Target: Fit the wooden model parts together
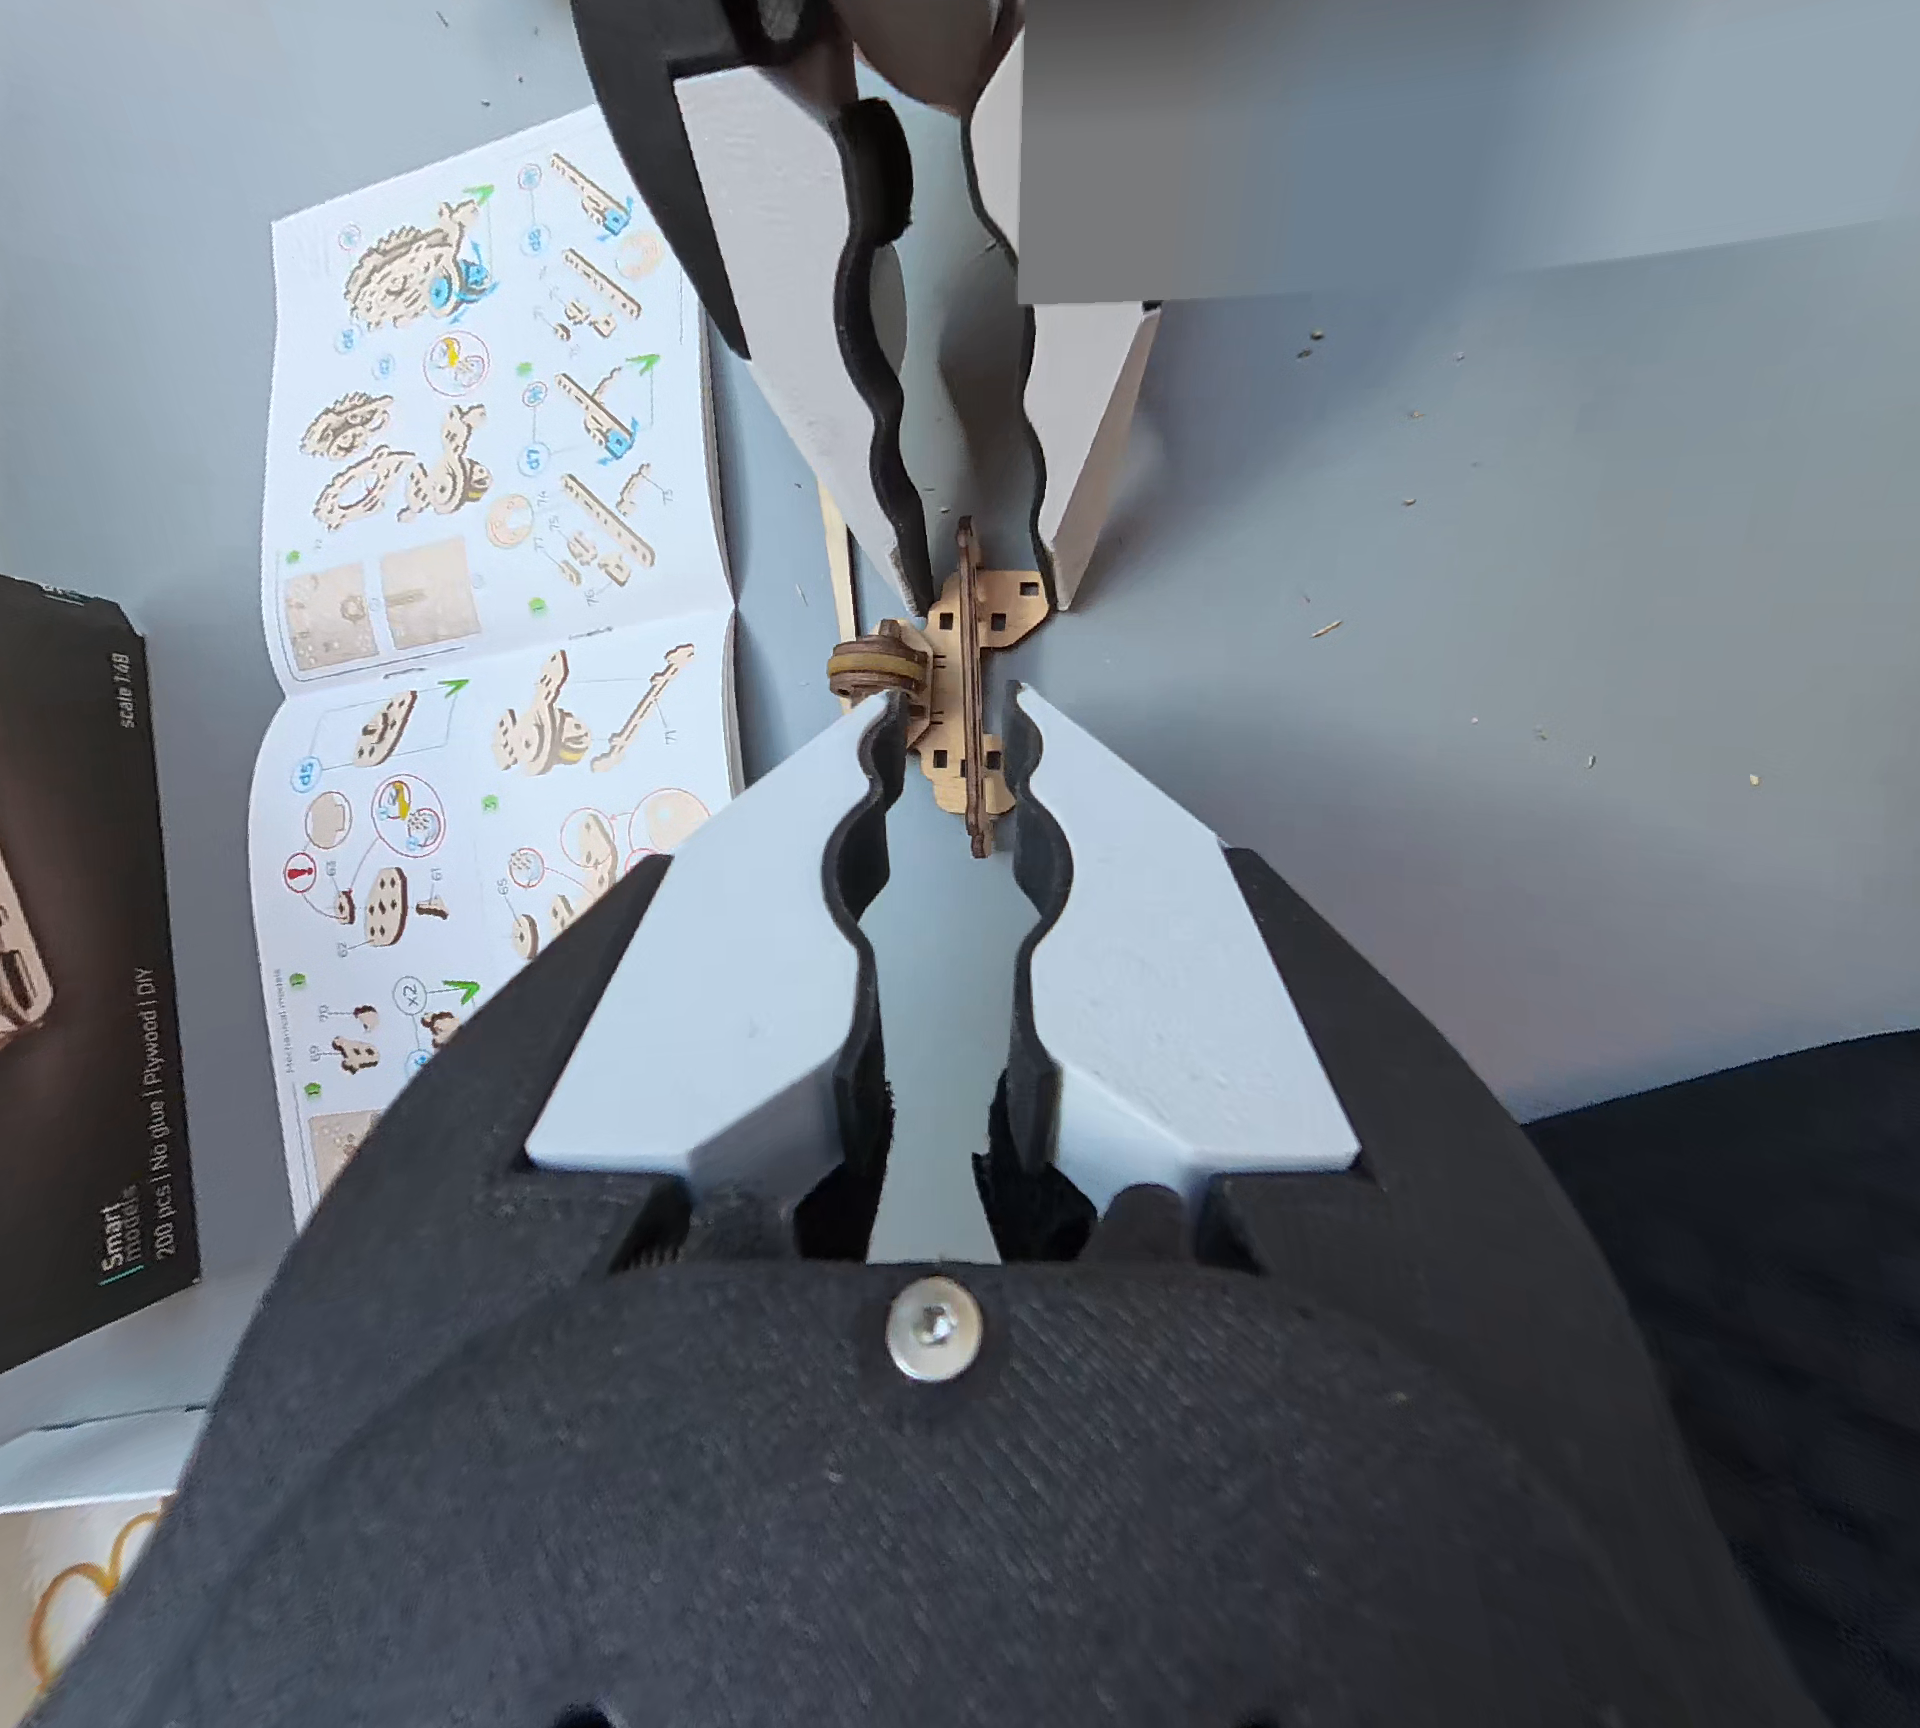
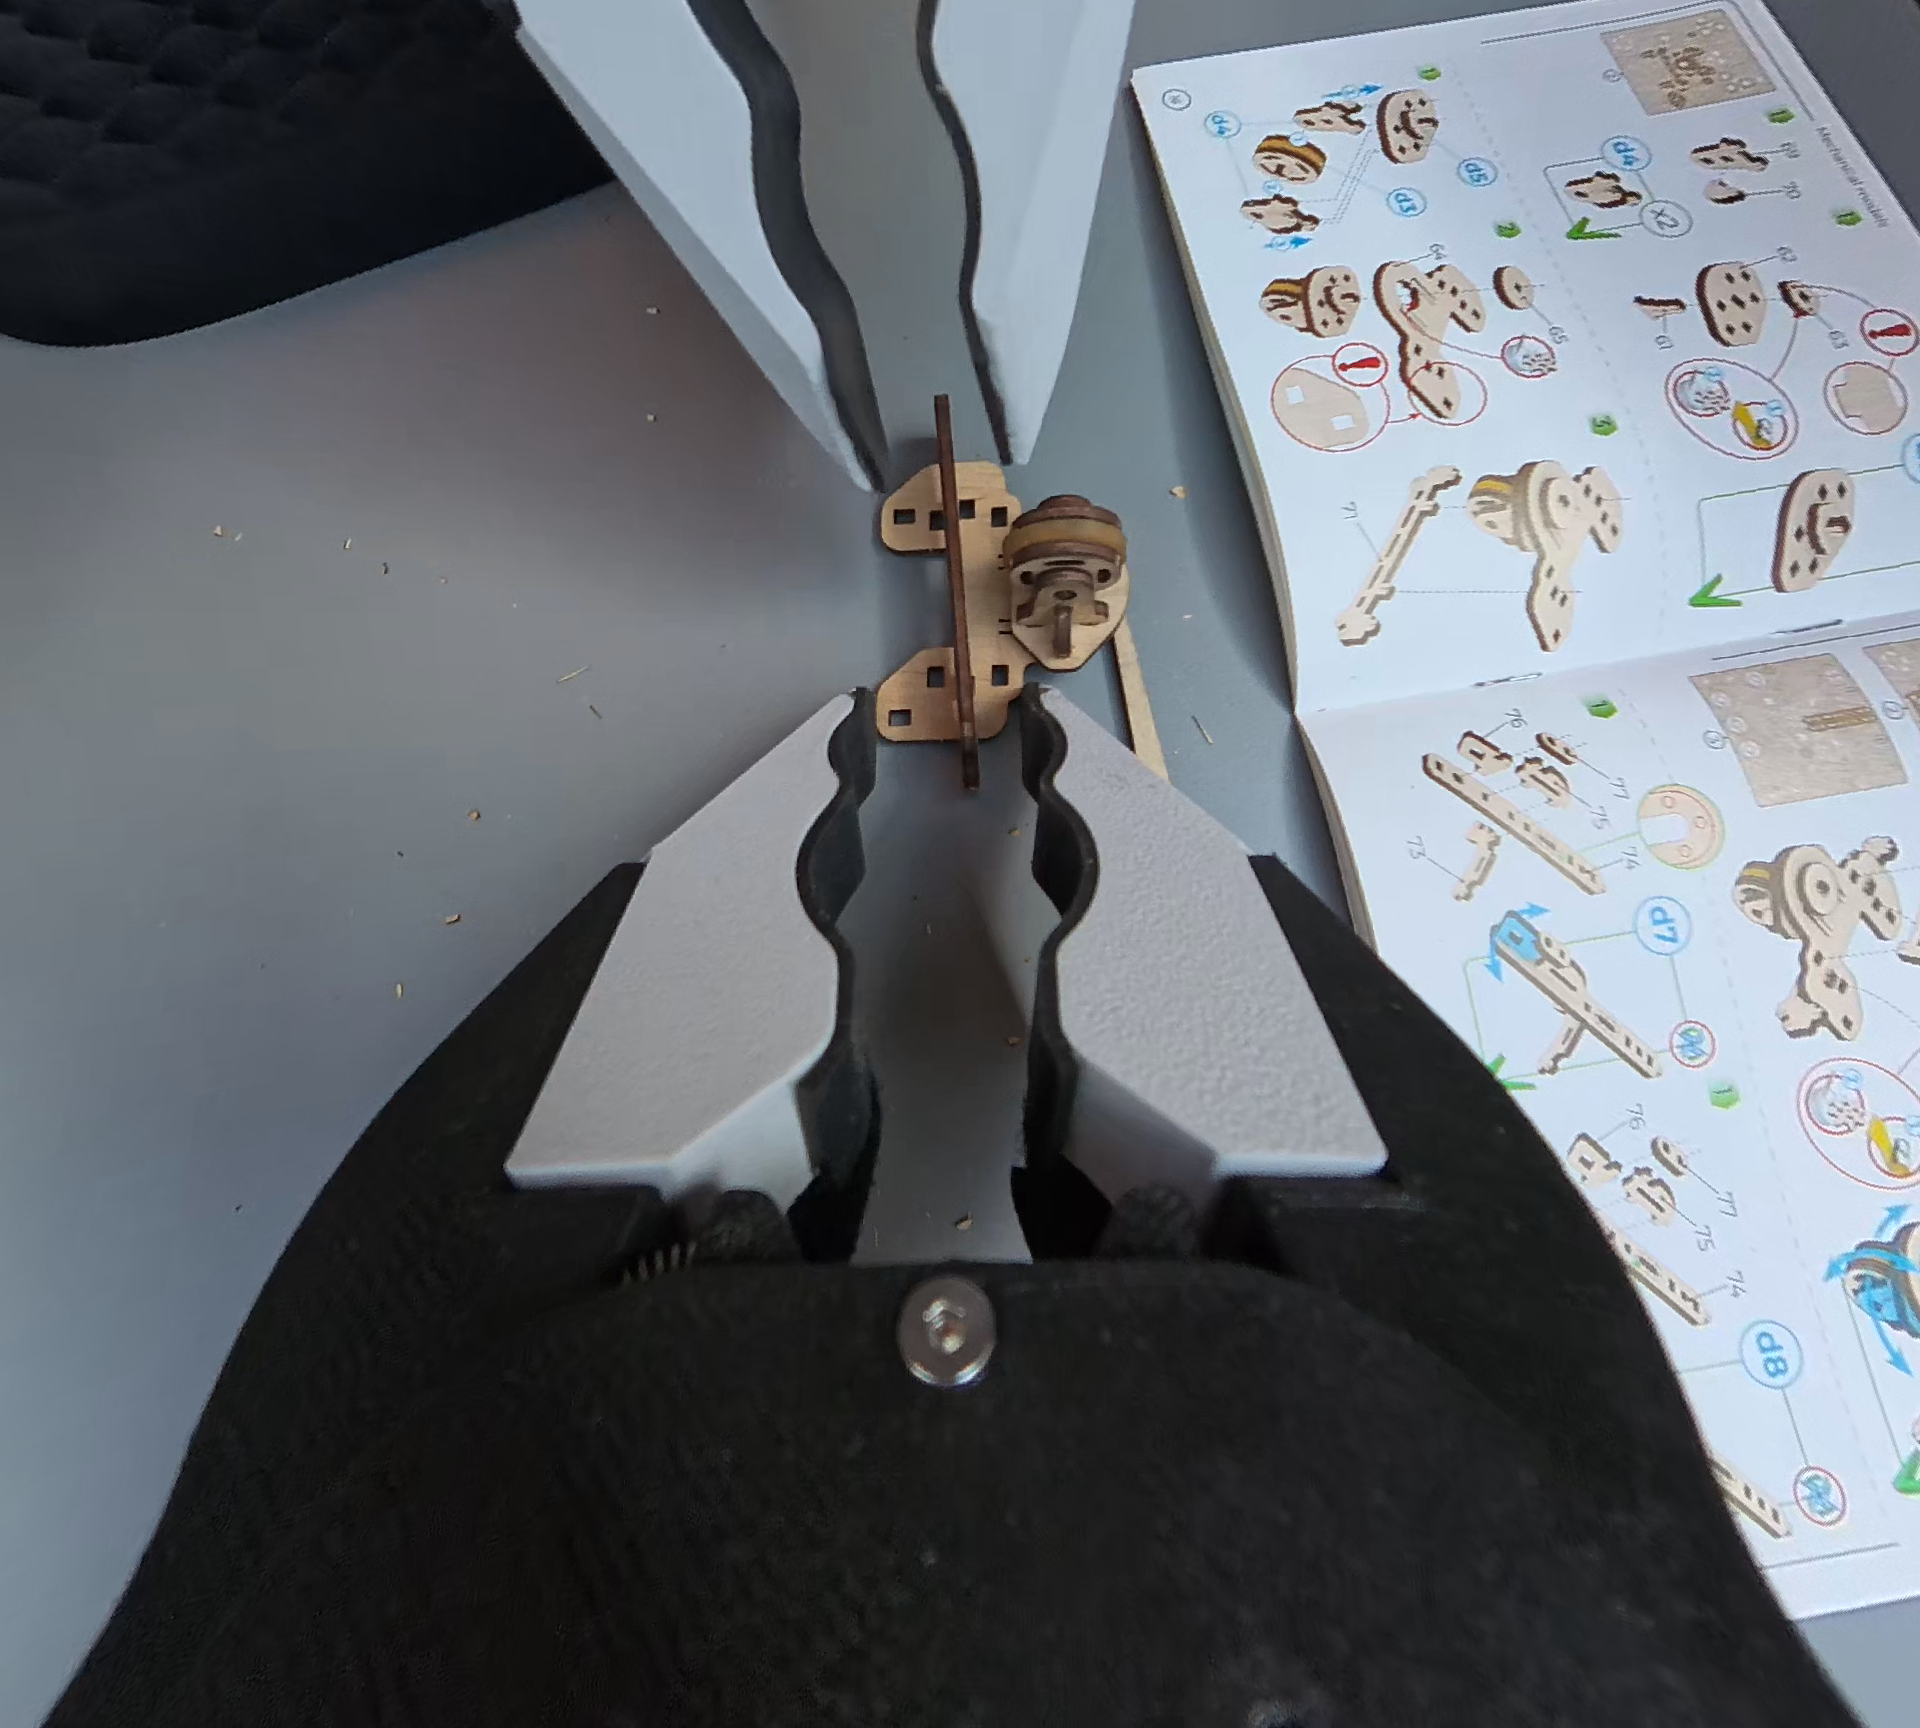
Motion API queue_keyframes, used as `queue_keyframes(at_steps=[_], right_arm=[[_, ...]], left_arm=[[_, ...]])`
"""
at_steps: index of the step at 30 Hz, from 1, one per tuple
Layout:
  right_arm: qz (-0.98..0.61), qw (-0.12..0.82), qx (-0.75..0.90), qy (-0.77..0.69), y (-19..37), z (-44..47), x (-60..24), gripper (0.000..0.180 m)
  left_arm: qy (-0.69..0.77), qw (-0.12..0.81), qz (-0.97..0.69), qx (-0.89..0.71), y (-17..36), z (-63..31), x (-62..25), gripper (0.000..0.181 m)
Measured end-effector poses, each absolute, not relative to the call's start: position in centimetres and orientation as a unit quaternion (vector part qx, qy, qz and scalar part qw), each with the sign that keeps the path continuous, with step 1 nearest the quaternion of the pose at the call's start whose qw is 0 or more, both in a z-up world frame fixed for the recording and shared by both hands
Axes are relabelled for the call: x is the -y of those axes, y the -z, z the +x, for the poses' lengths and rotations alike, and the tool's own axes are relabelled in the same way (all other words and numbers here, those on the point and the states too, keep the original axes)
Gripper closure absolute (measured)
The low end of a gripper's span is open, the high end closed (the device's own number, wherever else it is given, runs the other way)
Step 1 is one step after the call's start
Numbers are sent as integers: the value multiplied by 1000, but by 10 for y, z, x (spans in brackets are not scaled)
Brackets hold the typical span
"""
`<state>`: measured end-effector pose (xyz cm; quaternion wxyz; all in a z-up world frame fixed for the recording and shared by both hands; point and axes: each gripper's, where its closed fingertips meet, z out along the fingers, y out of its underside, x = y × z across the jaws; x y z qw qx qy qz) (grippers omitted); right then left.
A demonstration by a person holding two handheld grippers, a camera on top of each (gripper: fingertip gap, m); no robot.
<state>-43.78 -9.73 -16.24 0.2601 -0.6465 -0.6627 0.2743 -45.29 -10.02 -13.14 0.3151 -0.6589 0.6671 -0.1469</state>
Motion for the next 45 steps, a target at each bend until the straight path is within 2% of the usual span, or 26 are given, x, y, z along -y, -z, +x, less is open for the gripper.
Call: queue_keyframes(at_steps=[6,9,14,18,23,28,30,33,36,41,44,45], right_arm=[[-645,259,665,-273,163,-437,97,151],[-644,264,667,-264,161,-434,93,149],[-624,286,663,-298,139,-436,95,149],[-558,310,695,-332,120,-445,120,156],[-522,347,742,-239,140,-461,122,159],[-538,315,757,-195,161,-457,119,163],[-546,317,750,-197,159,-457,116,177],[-553,310,741,-222,155,-457,118,180],[-559,303,727,-259,148,-456,121,180],[-560,302,707,-310,135,-454,121,180],[-558,305,724,-267,150,-454,118,163],[-559,302,730,-253,155,-454,117,163]], left_arm=[[173,282,-704,-629,136,-473,92,154],[159,263,-703,-641,143,-482,94,160],[185,229,-709,-640,154,-483,102,158],[191,215,-708,-645,159,-481,107,156],[179,210,-701,-657,162,-478,113,155],[196,204,-700,-655,164,-474,116,160],[199,203,-700,-655,164,-475,117,162],[197,210,-699,-655,163,-476,114,161],[197,235,-685,-660,152,-477,113,157],[194,274,-641,-690,138,-473,121,163],[183,259,-648,-693,147,-474,120,163],[188,257,-649,-691,148,-474,120,163]])
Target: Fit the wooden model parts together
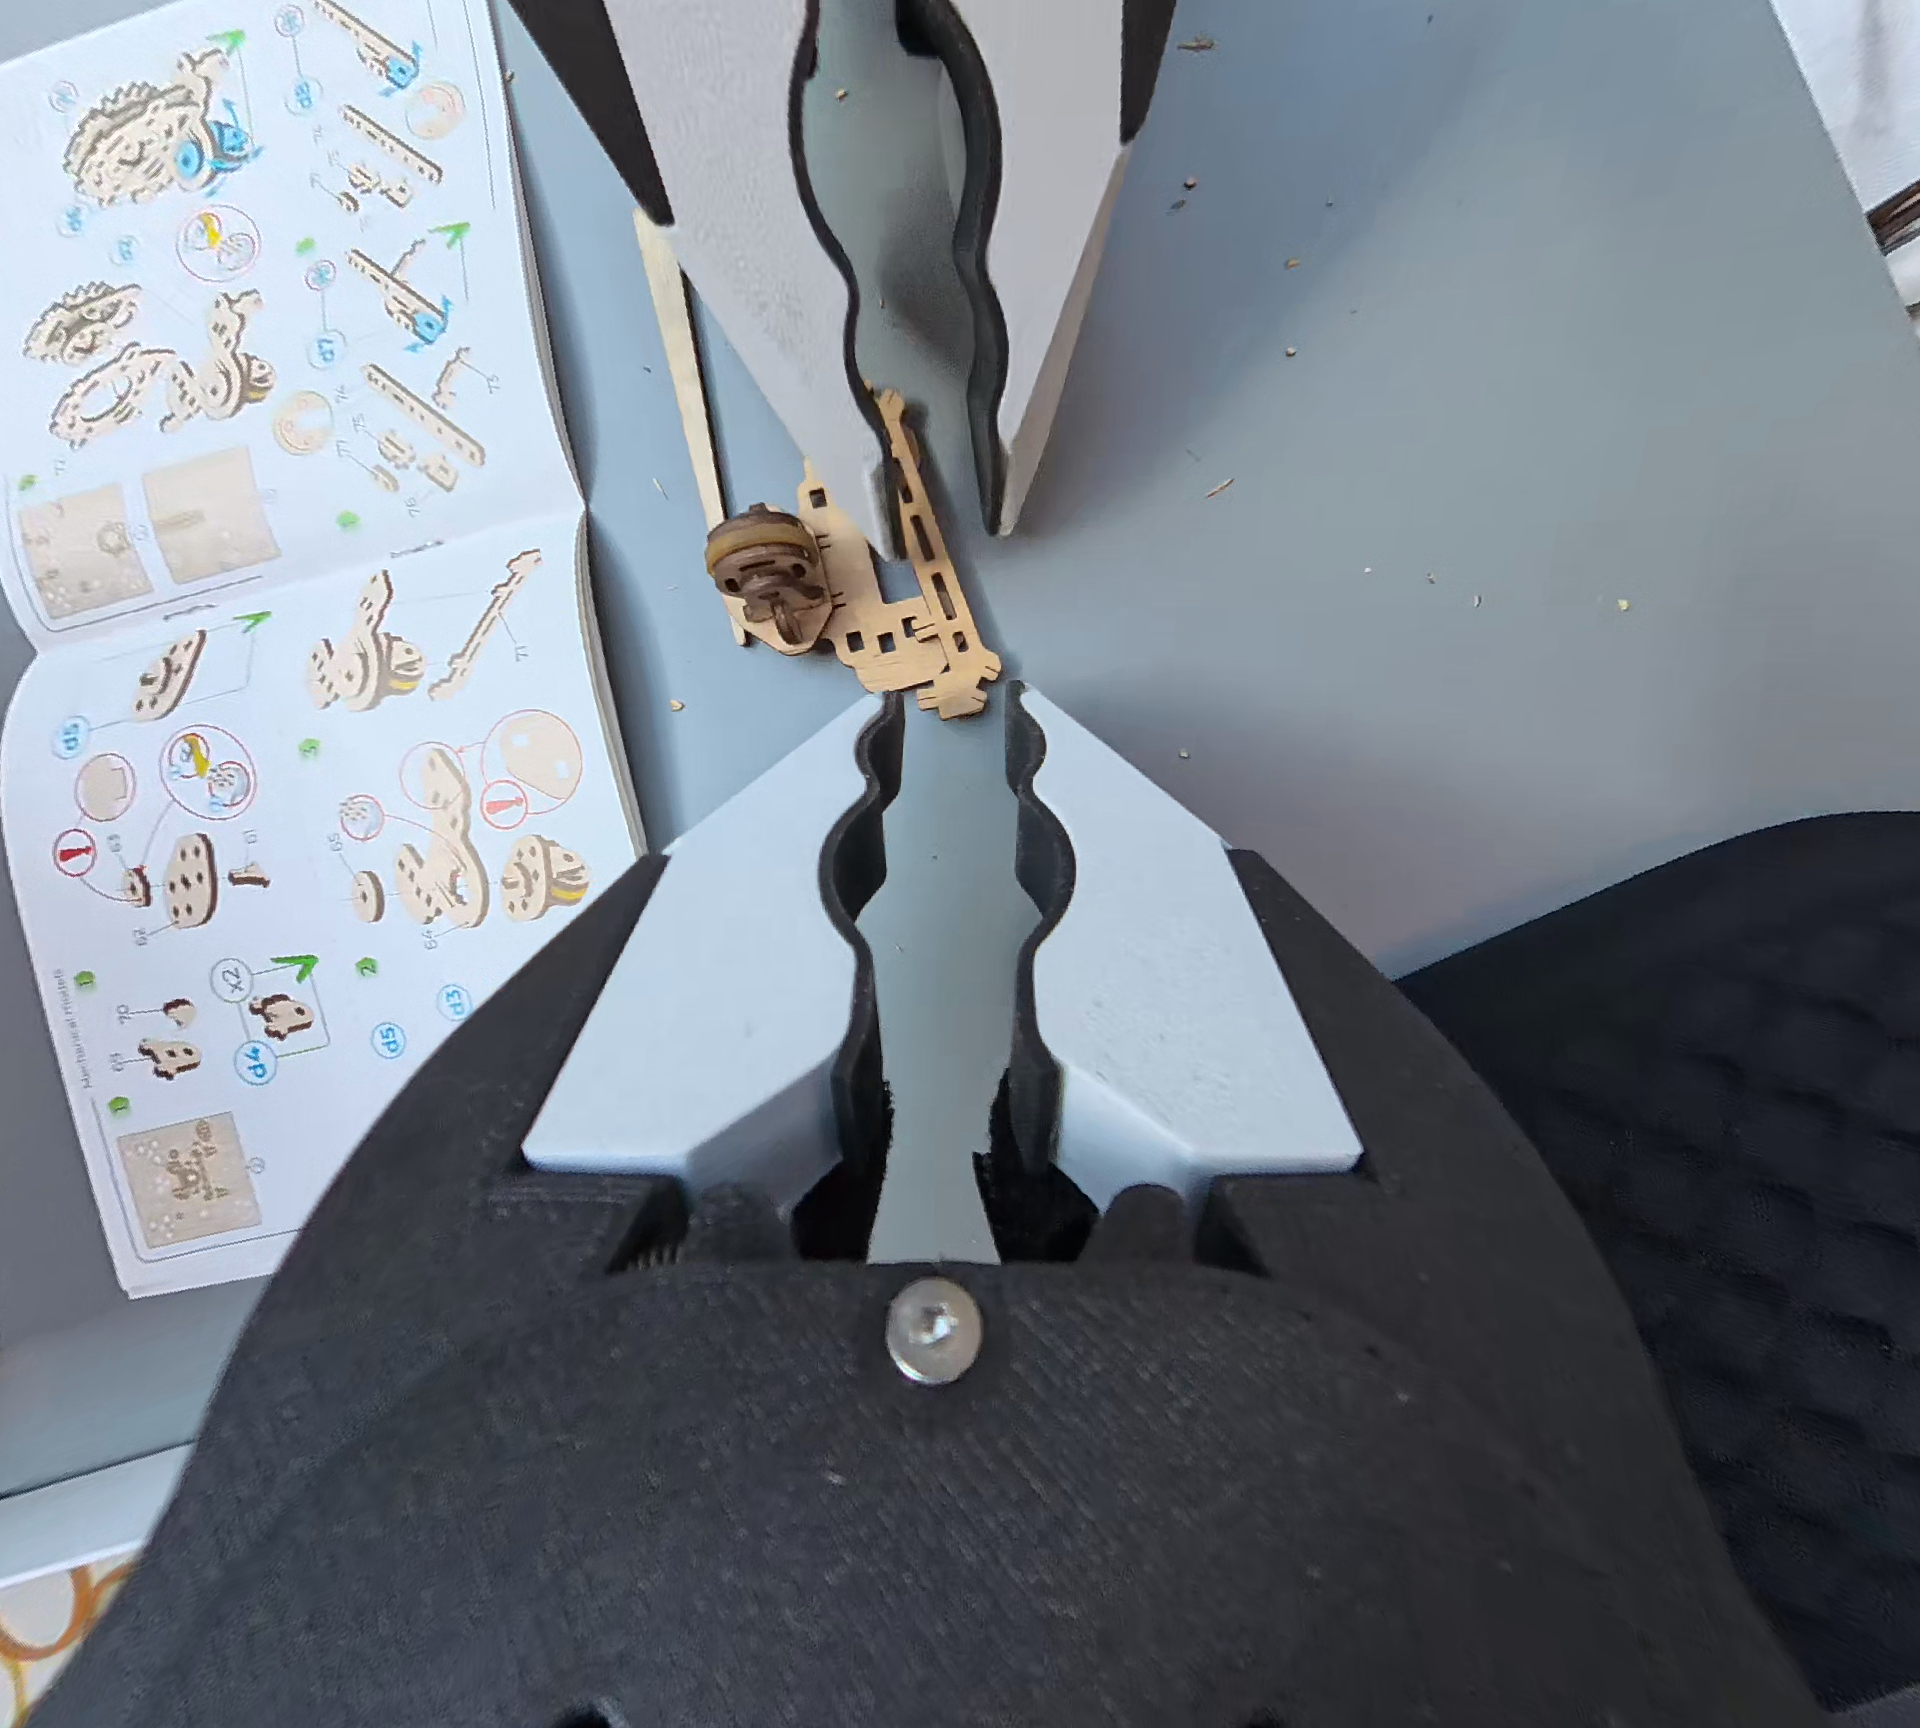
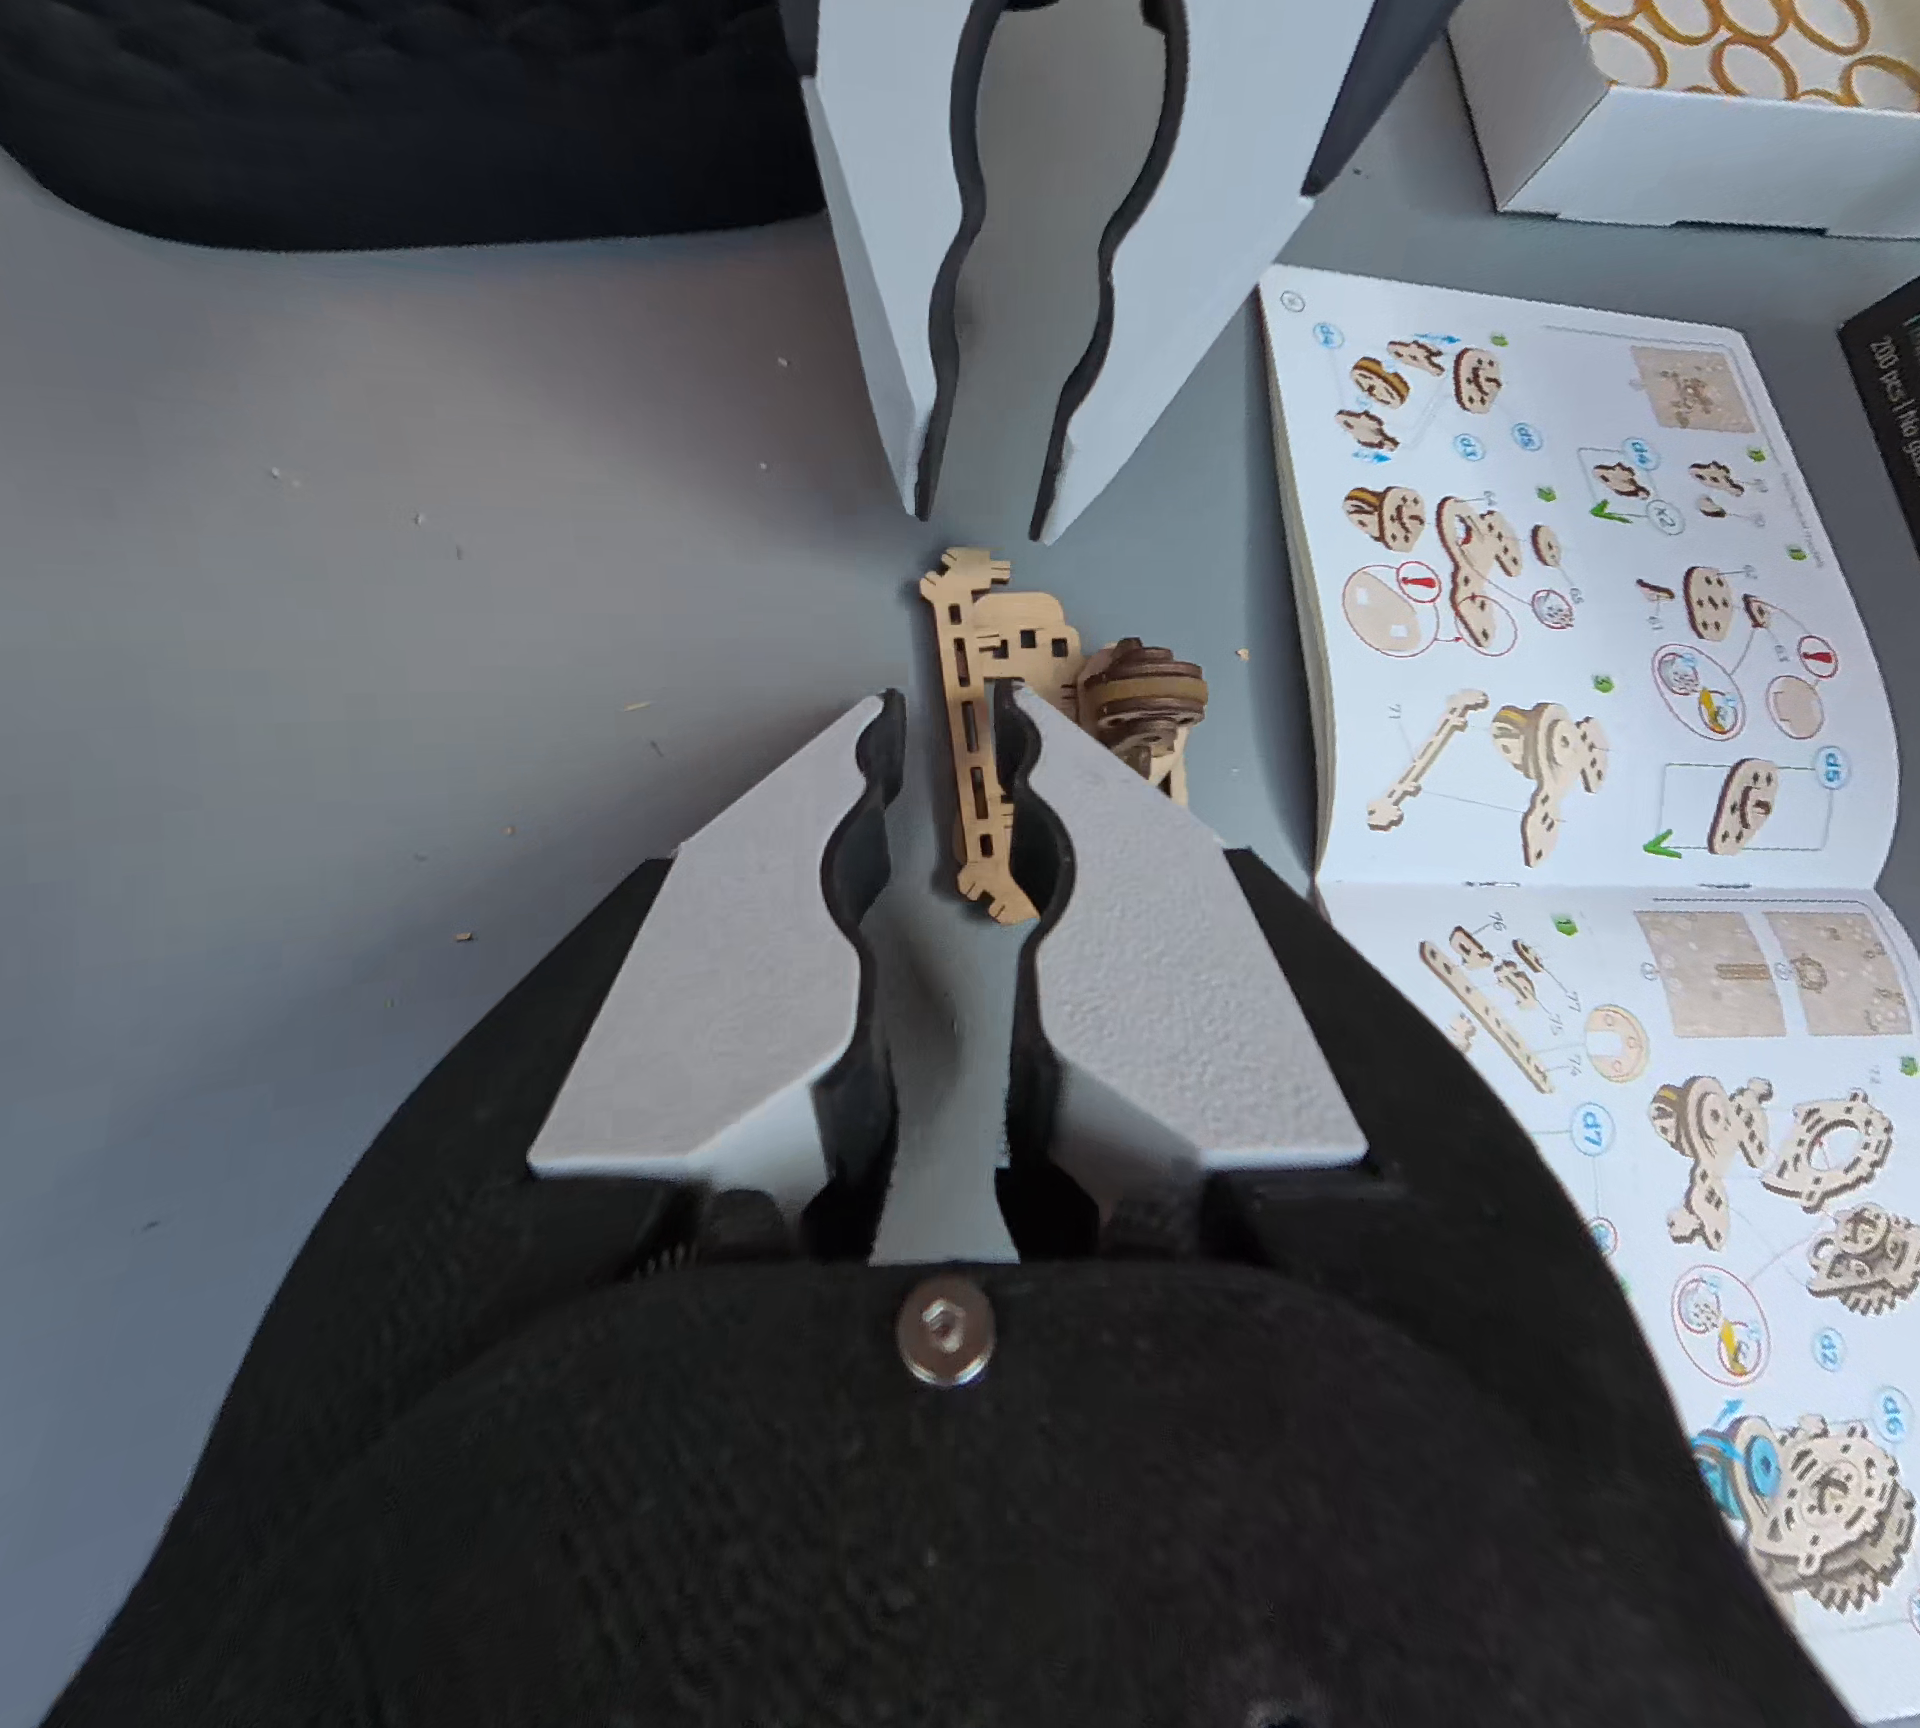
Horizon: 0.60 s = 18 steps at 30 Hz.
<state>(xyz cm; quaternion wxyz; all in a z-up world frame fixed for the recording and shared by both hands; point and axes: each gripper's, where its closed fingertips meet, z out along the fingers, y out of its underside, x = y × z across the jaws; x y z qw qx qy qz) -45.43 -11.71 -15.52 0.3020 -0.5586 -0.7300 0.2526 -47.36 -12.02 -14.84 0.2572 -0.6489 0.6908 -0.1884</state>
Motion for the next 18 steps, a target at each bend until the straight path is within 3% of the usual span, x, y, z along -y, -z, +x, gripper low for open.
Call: queue_keyframes(at_steps=[5,10,18], right_arm=[[-562,295,731,-251,157,-454,116,172],[-589,259,660,-389,126,-454,124,173],[-611,190,570,-515,107,-452,125,173]], left_arm=[[196,266,-648,-686,145,-475,119,162],[196,303,-618,-699,131,-470,122,156],[200,360,-579,-704,110,-459,124,170]])
